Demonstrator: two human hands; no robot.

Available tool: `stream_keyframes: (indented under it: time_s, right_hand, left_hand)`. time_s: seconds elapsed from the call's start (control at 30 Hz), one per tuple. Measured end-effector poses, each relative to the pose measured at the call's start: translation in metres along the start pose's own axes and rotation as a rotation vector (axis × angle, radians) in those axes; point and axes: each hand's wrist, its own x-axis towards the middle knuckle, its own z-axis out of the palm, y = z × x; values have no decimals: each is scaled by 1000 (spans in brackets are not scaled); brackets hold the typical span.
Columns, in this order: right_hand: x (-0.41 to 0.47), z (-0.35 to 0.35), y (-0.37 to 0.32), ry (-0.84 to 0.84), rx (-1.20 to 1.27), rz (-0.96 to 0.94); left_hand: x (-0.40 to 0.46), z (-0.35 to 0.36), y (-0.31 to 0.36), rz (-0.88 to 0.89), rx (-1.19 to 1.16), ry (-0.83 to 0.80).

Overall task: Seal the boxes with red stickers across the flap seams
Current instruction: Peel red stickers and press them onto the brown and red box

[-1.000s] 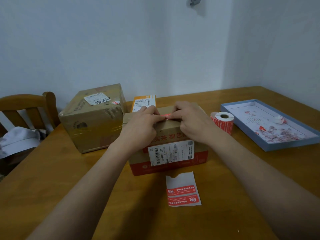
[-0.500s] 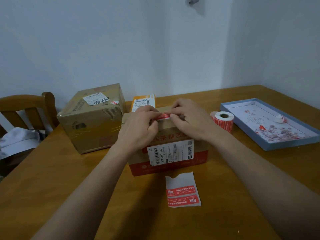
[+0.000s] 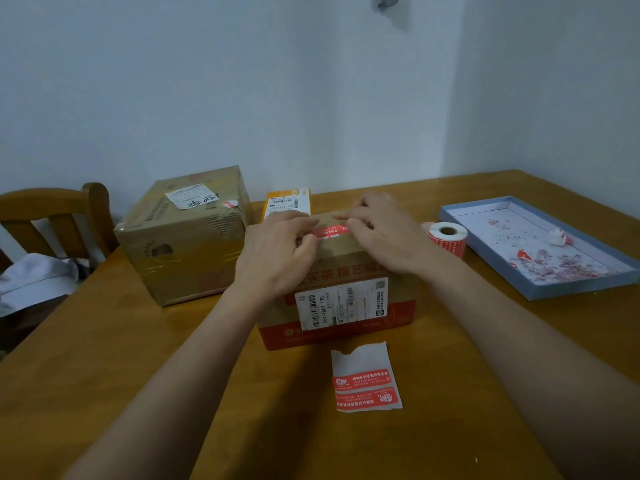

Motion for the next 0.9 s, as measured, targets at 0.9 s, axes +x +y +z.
stream_keyframes:
  time_s: [0.9]
  right_hand:
    - [26, -8, -9, -203, -66, 652]
  left_hand:
    - [26, 1, 4, -577, 194, -286]
